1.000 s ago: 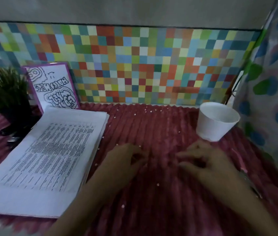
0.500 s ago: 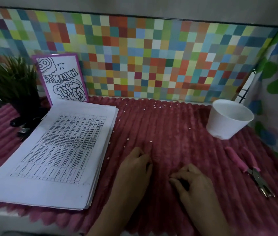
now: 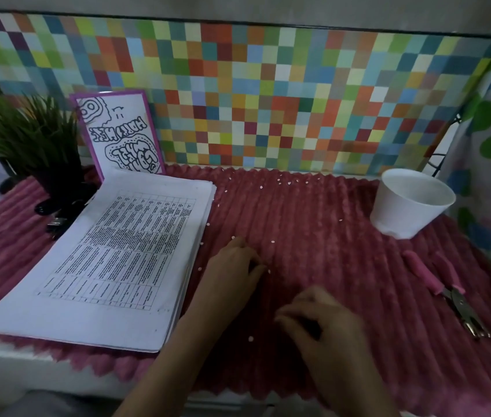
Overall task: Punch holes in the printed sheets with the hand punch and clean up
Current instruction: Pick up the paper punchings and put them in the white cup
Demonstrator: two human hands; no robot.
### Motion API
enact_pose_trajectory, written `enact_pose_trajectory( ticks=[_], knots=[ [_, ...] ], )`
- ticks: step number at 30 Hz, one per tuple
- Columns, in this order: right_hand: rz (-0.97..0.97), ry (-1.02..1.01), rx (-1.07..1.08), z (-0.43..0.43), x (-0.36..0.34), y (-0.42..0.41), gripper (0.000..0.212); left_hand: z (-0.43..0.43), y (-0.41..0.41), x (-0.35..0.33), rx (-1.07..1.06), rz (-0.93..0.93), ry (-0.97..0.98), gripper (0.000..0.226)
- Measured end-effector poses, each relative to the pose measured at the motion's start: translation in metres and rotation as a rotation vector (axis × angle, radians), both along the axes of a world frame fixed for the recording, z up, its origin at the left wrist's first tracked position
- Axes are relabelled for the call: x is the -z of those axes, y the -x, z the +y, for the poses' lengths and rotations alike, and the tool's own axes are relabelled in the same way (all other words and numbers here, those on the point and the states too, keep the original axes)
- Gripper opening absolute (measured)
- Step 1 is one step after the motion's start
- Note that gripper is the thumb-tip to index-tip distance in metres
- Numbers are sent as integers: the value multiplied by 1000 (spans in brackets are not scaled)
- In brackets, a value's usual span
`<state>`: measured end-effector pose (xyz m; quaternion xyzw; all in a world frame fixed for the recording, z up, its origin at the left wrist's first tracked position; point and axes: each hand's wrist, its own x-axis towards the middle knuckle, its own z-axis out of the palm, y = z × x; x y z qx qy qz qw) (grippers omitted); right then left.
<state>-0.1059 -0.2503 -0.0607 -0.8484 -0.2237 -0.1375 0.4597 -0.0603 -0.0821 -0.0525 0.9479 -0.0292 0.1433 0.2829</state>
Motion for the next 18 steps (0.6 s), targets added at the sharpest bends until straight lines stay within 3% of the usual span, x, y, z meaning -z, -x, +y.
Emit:
enact_pose_trajectory(
  ticks=[3,10,15,18],
  knots=[
    [16,68,-128,17,9,10,7,0,-1,0,-14,11,-28,21],
    [-115,251,-78,33,16,16,18,2,-4,4,-25,-25,2,13],
    [-25,300,17,40,15,20,11,12,-8,2,-95,-18,191,14],
    [52,202,26,39,21,18,12,16,-12,-11,-127,-35,172,14]
  ],
)
